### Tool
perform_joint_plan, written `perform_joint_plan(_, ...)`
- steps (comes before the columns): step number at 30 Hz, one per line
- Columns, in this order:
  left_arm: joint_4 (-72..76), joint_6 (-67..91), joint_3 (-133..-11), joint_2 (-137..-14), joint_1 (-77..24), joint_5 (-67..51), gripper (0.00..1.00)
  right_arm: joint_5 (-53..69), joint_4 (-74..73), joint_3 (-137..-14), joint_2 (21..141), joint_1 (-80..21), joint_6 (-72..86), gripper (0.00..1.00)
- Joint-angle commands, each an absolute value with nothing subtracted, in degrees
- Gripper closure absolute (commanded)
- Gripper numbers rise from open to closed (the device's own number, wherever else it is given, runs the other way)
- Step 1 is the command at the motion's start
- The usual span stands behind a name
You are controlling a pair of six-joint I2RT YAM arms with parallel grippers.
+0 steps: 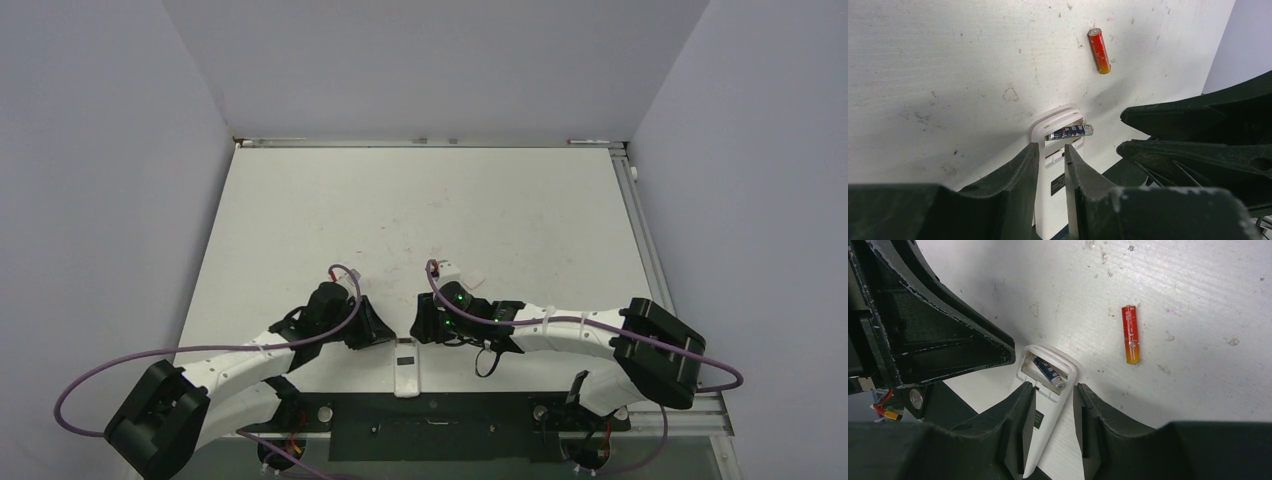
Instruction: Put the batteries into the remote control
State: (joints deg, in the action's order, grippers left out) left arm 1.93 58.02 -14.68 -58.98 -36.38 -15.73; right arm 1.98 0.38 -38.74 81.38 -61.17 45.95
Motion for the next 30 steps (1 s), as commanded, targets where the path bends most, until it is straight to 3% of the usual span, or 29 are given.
perform_joint_plan(1, 5.73, 58.01, -14.42, -59.68, -36.12, -17.28, 0.78, 1.76, 2.98, -38.58, 82.19, -61.32, 46.76, 0.67)
perform_joint_plan(30, 7.12, 57.74, -14.41, -62.85, -36.13, -17.57, 0.83, 3.61, 5.19, -40.04, 86.53, -62.82, 47.81, 0.8)
